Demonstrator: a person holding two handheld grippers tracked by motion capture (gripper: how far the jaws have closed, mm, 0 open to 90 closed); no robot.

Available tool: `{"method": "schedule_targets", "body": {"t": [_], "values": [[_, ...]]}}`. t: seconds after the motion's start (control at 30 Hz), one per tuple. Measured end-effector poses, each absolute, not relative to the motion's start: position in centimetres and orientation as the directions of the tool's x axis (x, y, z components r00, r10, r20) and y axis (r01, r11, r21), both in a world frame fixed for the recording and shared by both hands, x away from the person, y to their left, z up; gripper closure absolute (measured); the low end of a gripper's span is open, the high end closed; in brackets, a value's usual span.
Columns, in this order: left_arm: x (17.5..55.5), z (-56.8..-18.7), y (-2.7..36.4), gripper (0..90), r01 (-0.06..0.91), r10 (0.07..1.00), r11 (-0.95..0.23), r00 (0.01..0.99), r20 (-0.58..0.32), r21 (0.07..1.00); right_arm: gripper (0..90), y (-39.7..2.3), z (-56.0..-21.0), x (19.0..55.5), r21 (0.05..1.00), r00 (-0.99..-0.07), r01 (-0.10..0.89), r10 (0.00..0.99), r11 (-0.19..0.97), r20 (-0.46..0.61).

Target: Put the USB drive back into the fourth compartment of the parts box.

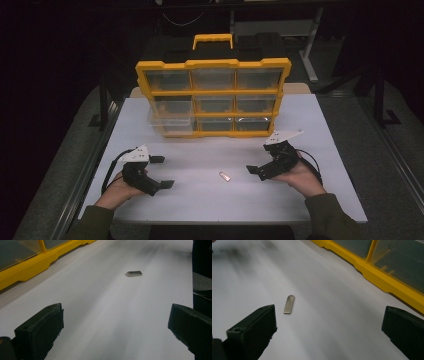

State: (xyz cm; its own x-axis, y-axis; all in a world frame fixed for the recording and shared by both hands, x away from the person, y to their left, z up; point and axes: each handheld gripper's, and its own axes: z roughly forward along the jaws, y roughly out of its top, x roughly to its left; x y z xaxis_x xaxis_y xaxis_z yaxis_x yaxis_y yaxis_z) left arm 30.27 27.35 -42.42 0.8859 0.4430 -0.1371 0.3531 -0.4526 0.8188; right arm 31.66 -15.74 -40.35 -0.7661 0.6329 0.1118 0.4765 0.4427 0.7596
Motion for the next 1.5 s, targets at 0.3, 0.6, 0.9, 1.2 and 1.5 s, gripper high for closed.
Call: {"method": "schedule_targets", "body": {"t": [0.3,0.6,0.9,1.2,1.5], "values": [[30.3,-42.4,27.3,0.0,0.354,0.443,-0.453,0.886,-0.138,0.818,0.0,-15.4,-39.9,32.0,0.762,-0.771,0.472,0.627,0.442,0.114],[30.3,-42.4,27.3,0.0,0.354,0.444,-0.452,0.886,-0.138,0.818,0.0,-15.0,-39.7,32.4,0.76,-0.778,0.469,0.617,0.45,0.114],[30.3,-42.4,27.3,0.0,0.356,0.445,-0.45,0.885,-0.14,0.819,0.0,-14.5,-39.4,32.7,0.758,-0.784,0.465,0.61,0.456,0.114],[30.3,-42.4,27.3,0.0,0.353,0.442,-0.45,0.886,-0.139,0.82,0.0,-14.1,-39.1,33.0,0.758,-0.789,0.463,0.603,0.46,0.116],[30.2,-42.4,27.2,0.0,0.353,0.442,-0.449,0.886,-0.139,0.821,0.0,-13.4,-38.9,33.4,0.759,-0.795,0.457,0.595,0.464,0.115]]}}
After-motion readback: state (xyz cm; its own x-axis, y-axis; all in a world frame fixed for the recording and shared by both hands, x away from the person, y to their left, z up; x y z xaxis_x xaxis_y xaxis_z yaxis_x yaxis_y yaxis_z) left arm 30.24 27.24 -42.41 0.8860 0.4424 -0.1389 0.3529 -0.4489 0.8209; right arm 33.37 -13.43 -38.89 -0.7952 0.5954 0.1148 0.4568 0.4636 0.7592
